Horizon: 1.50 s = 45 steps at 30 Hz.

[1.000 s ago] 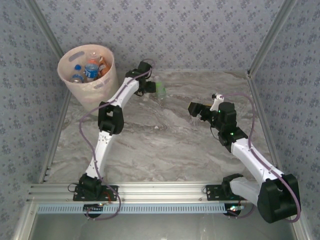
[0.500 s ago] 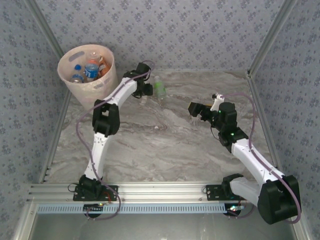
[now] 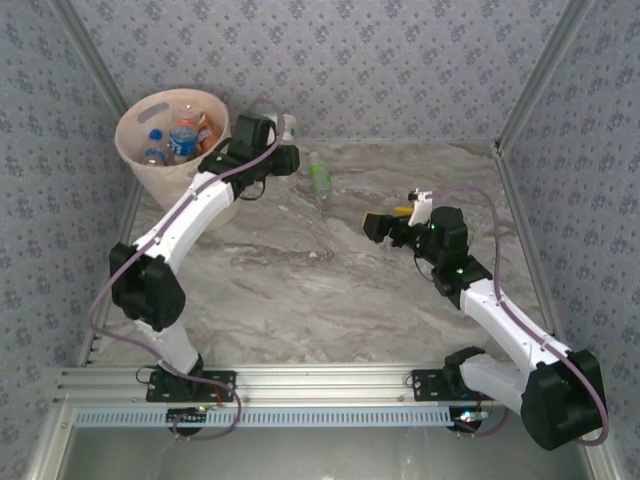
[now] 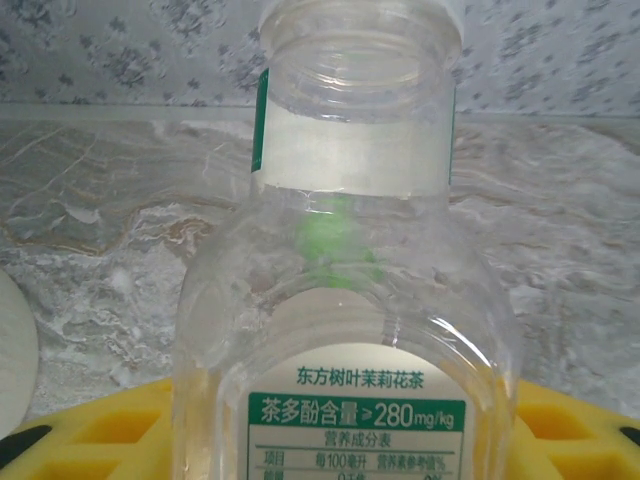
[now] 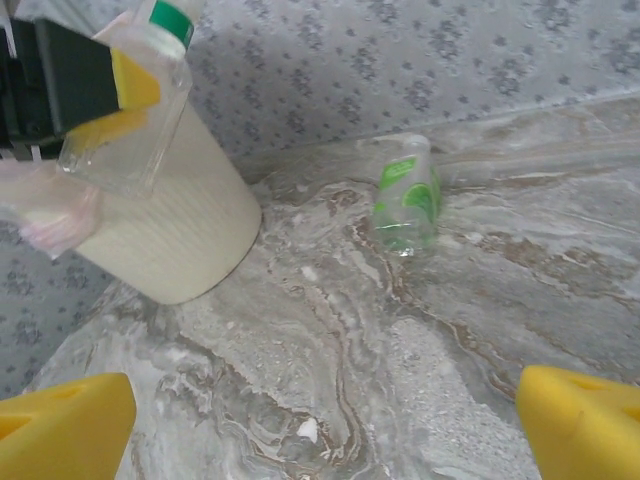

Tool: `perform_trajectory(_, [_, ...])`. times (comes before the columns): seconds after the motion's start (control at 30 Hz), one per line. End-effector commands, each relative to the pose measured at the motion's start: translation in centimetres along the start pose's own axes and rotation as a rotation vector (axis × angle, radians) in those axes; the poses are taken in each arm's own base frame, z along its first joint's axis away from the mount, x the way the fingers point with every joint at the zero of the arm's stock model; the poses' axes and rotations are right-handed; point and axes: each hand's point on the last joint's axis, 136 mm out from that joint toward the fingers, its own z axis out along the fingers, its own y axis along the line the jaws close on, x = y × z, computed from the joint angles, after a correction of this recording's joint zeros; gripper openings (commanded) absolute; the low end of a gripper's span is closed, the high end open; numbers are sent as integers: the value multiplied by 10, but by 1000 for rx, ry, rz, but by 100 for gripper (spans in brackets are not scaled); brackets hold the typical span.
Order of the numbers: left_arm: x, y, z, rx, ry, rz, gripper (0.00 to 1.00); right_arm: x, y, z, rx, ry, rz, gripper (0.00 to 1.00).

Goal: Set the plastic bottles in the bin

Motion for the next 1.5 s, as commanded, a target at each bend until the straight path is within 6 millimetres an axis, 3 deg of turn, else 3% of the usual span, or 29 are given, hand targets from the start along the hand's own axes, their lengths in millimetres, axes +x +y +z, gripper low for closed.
perform_trajectory(0.0, [-14, -14, -26, 78, -58, -18, 54, -25, 27, 0, -69, -63, -104, 100])
perform_trajectory(0.17, [-34, -24, -71, 148, -146, -25, 54, -29, 44, 5, -105, -73, -141, 100])
perform_trajectory(0.3, [-61, -16, -116, 197, -265, -85, 54, -31, 54, 7, -118, -73, -150, 100])
perform_trajectory(0.47, [-105, 28, -179, 90, -473, -114, 54, -32, 54, 8, -100, -79, -162, 100])
perform_trajectory(0.63, [-129, 88, -214, -112, -600, -145, 54, -31, 54, 13, -97, -82, -162, 100])
perform_trajectory(0.9, [-144, 167, -224, -319, -613, -122, 55, -26, 56, 20, -99, -59, -158, 100])
perform_trajectory(1.07, [-142, 184, -211, -331, -531, 112, 58, -26, 56, 21, -96, -61, -160, 100])
perform_trajectory(1.2, [-142, 212, -199, -391, -453, 168, 57, -26, 58, 21, -100, -57, -159, 100])
perform_trajectory(1.47, [-143, 242, -177, -442, -364, 330, 58, -25, 58, 21, -89, -47, -164, 100])
